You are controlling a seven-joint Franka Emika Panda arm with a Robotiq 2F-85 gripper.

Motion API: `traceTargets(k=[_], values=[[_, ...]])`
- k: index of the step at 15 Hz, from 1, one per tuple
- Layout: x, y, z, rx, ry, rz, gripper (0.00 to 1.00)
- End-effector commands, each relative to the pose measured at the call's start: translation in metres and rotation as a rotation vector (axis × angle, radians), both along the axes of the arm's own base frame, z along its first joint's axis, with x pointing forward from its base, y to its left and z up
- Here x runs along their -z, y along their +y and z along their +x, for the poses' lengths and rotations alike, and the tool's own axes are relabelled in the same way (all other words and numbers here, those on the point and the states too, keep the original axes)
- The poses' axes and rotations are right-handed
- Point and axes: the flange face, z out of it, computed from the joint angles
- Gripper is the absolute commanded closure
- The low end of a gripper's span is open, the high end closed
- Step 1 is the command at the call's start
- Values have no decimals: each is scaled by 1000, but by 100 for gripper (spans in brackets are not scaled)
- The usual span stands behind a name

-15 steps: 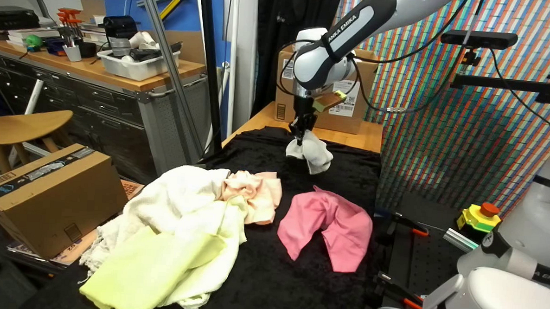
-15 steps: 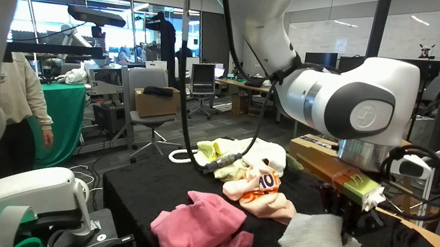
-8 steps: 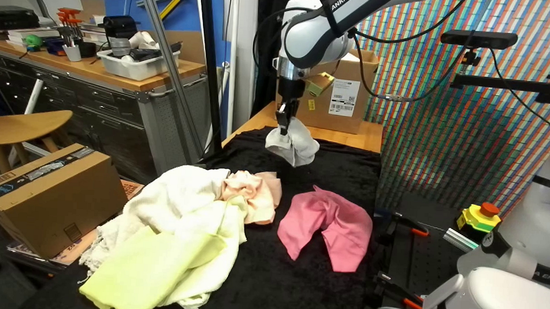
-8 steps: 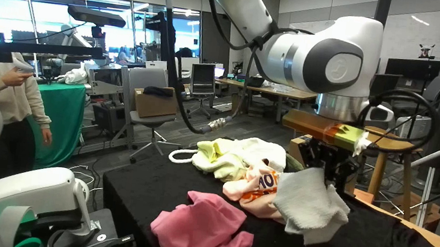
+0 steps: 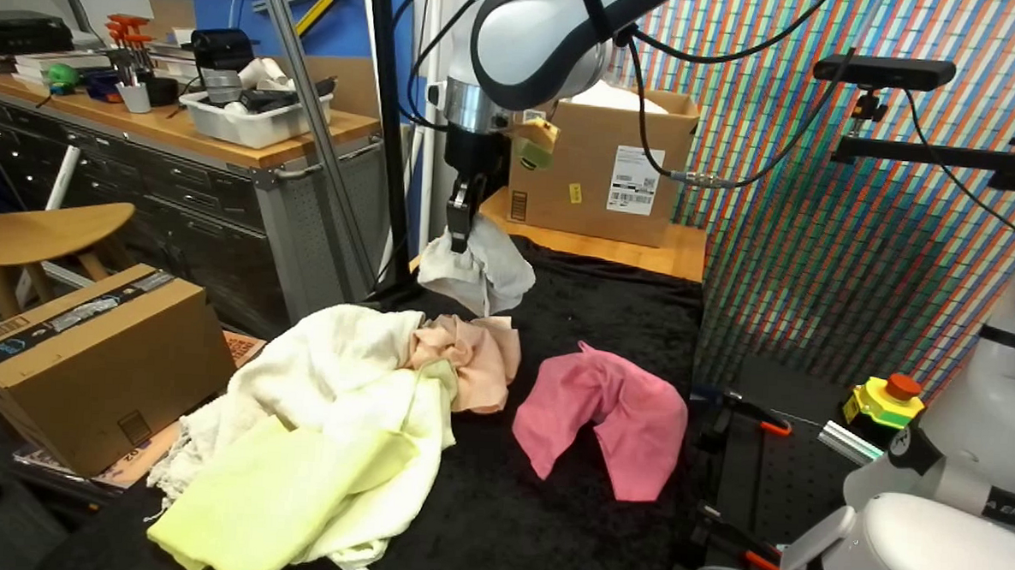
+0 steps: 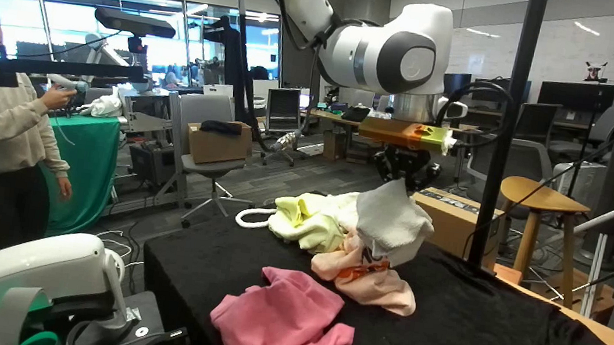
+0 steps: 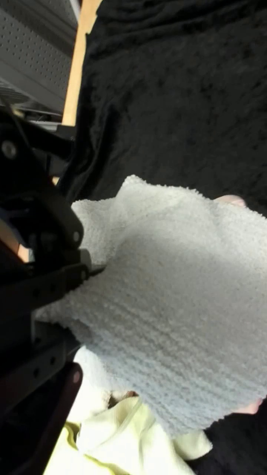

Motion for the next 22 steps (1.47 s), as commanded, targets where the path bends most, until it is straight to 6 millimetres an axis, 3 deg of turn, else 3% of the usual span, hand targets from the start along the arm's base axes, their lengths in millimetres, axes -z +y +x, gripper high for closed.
traceTargets(k=[1, 6, 12, 17, 22], values=[[-26, 43, 11, -100, -42, 10, 92], [-37, 101, 17, -188, -95, 9, 92], [-20, 159, 19, -267, -118, 13, 92], [-3, 187, 29, -221, -184, 27, 92], [10, 195, 39, -170, -204, 33, 92]])
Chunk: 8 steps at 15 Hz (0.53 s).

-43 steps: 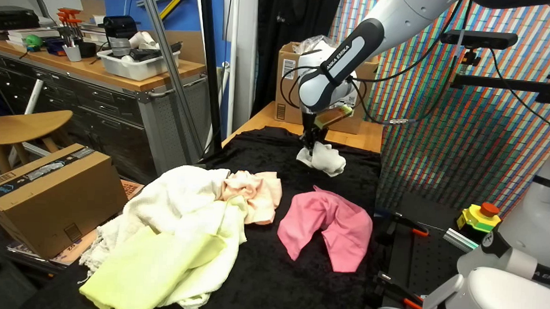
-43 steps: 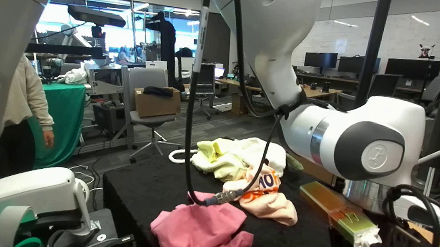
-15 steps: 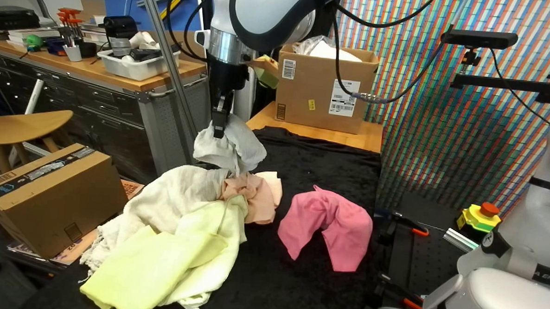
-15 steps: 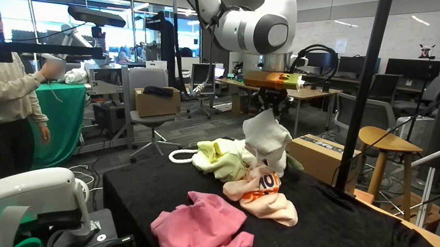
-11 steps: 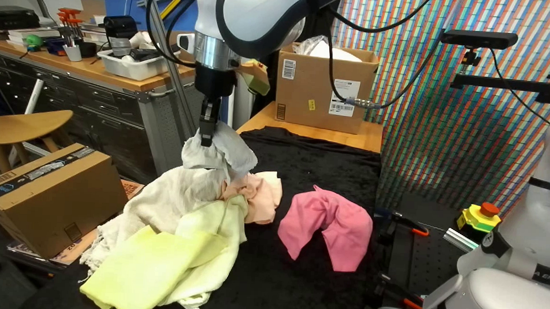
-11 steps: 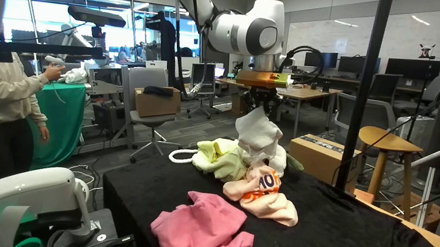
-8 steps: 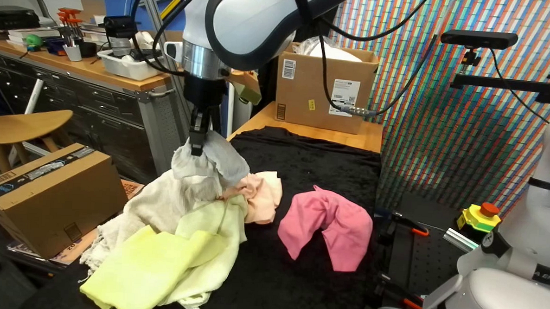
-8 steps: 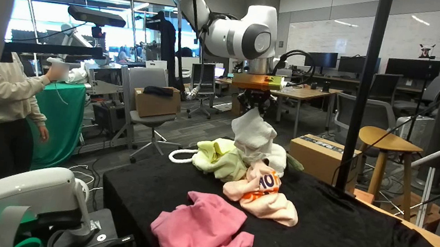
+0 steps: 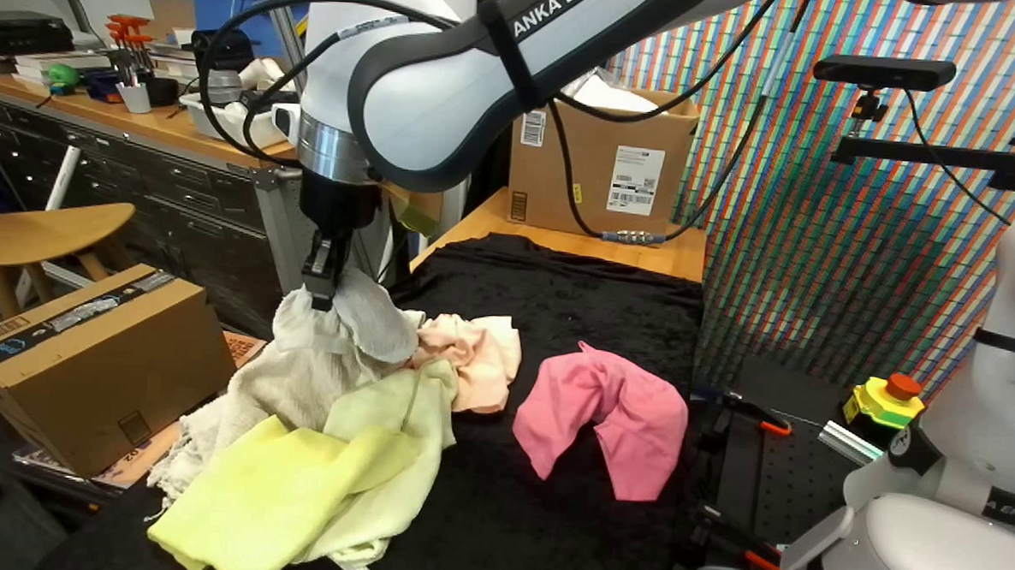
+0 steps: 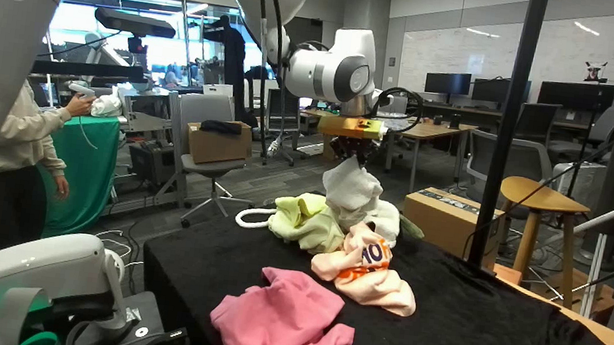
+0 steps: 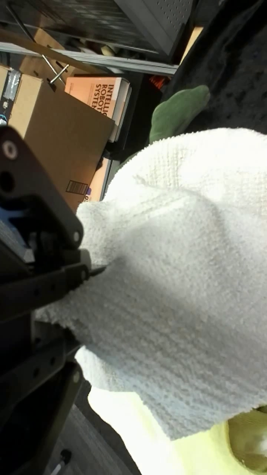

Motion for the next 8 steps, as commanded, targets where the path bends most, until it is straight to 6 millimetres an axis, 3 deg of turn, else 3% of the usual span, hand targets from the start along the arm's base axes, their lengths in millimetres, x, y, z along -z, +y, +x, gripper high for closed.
traceTargets(k=[1, 2, 4, 8], values=[[-1, 7, 12, 29, -32, 6, 91], [0, 7, 13, 26, -30, 3, 66], [1, 7, 14, 25, -27, 0, 61], [0, 2, 17, 27, -28, -10, 27]])
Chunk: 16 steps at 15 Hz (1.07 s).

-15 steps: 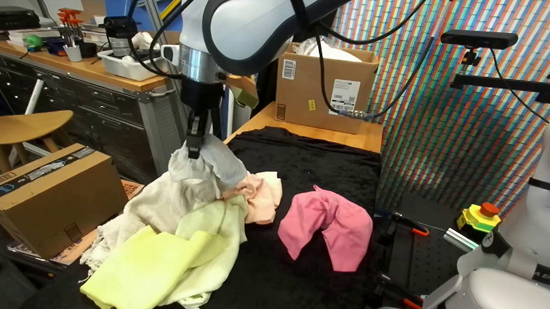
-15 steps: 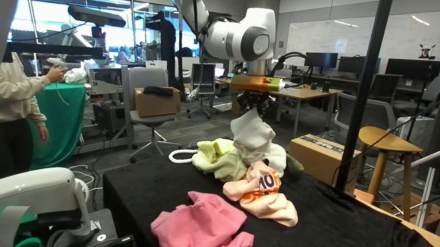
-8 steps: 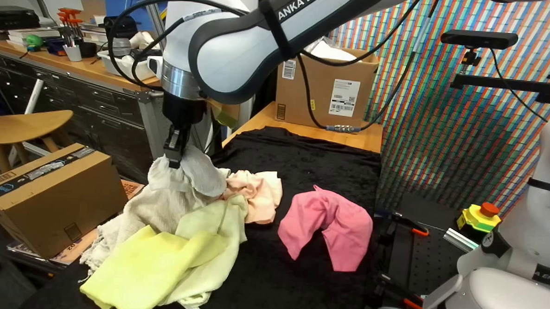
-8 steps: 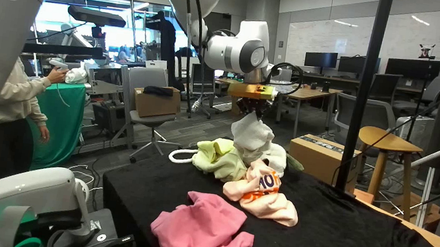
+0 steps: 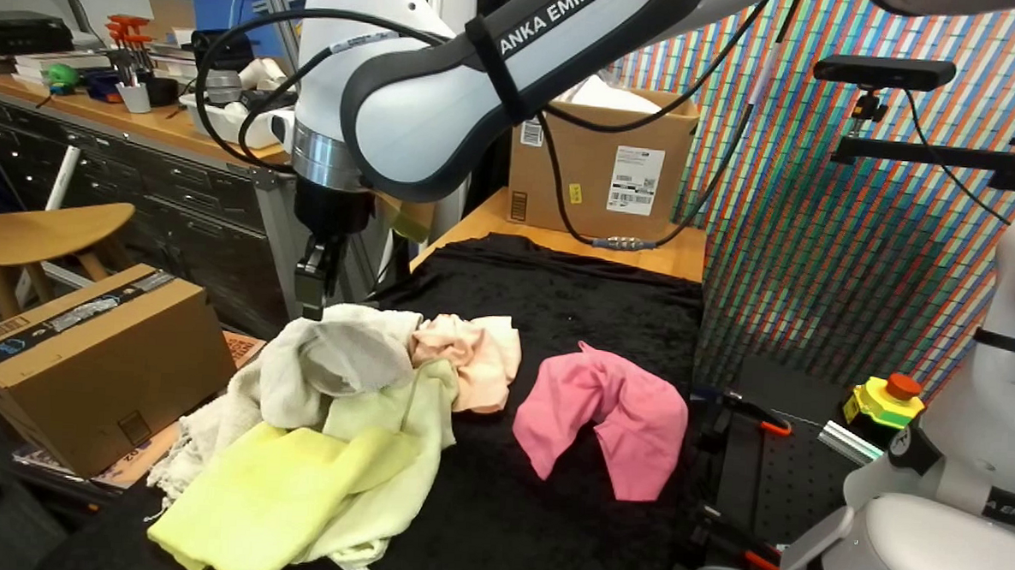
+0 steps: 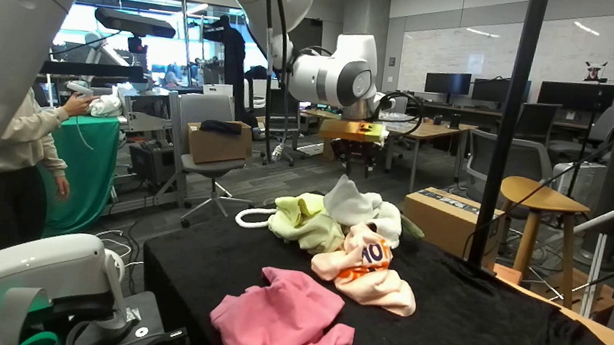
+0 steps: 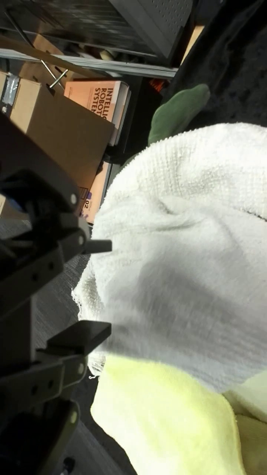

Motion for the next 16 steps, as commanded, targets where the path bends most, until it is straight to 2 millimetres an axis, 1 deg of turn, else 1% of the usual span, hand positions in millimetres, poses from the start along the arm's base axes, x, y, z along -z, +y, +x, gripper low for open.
traceTargets(k=[1, 3, 4, 6, 8, 12, 16], values=[[-8, -1, 9, 13, -23, -14, 20], [-7, -8, 10, 16, -3, -28, 4], [-4, -16, 10, 24, 9, -51, 0], [5, -34, 8, 36, 63, -102, 0], [14, -61, 6, 58, 117, -160, 0], [20, -116, -1, 123, 206, -248, 0], [26, -162, -16, 217, 295, -277, 0]])
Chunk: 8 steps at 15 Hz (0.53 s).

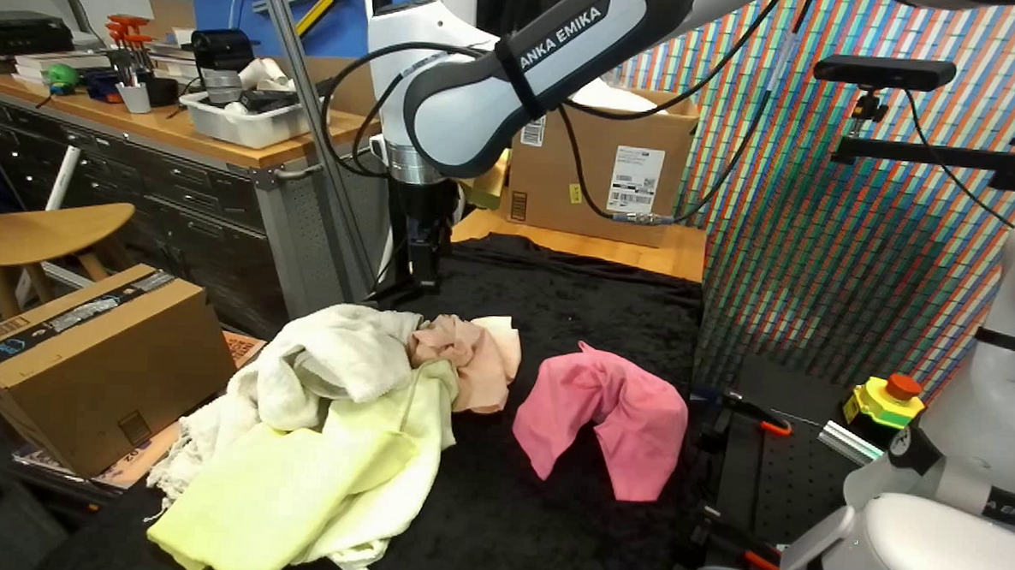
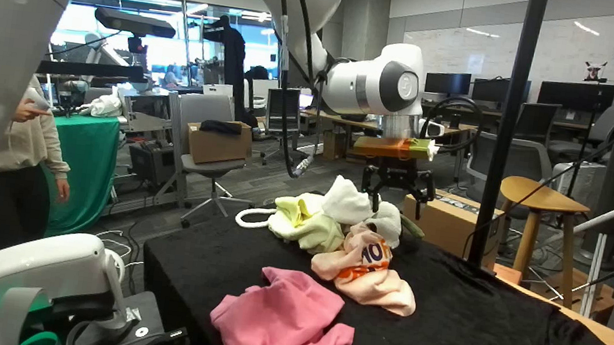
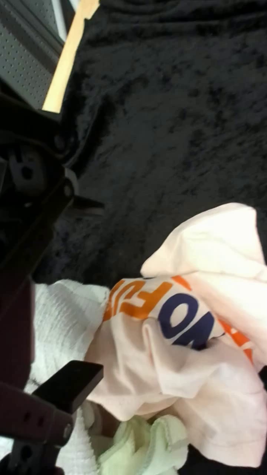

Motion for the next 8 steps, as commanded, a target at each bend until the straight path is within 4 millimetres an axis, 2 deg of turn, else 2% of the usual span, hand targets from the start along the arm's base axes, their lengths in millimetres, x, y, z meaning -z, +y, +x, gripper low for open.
traceTargets(k=[1, 5, 8], values=[[-6, -32, -22, 90, 55, -34, 0], [1, -58, -48, 205, 97, 0, 0], [9, -72, -78, 271, 134, 44, 0]])
